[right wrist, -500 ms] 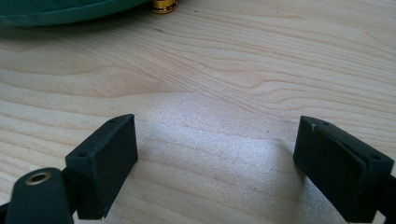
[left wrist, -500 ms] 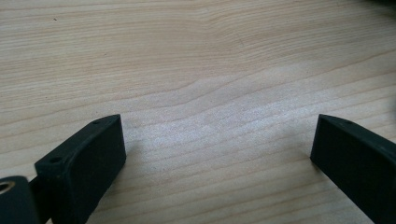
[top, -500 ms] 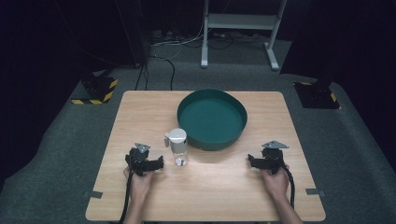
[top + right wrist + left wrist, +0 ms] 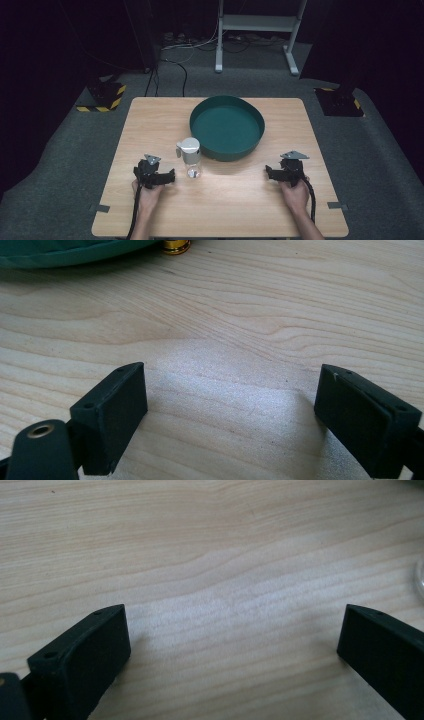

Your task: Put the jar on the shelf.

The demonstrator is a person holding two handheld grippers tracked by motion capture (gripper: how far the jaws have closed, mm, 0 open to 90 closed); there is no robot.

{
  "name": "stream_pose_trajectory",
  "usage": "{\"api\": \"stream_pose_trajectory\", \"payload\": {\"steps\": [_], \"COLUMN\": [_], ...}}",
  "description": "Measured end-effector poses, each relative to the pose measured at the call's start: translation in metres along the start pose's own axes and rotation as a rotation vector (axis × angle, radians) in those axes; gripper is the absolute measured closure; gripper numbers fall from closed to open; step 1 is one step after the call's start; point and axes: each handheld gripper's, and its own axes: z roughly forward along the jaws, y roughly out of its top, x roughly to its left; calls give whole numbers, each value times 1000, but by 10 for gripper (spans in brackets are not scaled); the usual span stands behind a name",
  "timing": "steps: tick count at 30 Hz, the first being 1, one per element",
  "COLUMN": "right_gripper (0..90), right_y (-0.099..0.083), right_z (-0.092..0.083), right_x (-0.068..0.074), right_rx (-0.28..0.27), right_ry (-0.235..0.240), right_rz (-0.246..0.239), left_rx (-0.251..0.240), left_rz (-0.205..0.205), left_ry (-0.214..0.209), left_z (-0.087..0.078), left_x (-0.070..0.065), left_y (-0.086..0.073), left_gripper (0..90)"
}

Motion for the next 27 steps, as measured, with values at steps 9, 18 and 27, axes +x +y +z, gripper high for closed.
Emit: {"api": "stream_pose_trajectory", "payload": {"steps": [9,18,27], "right_gripper": [132,132,132], "right_y": [0,0,0], "right_z": [0,0,0], "right_x": [0,0,0], "right_rx": [1,0,0], "right_ry": [0,0,0], "right_rz": [1,0,0], "left_rx": [-18,-26,-34], "left_rz": [6,2,13], "left_ry": [-104,-245,-324], "left_z": [-23,-44,-52], "left_x": [-10,-27,-46], "left_y": [-4,-10,-12], "left_gripper": [15,48,58]}}
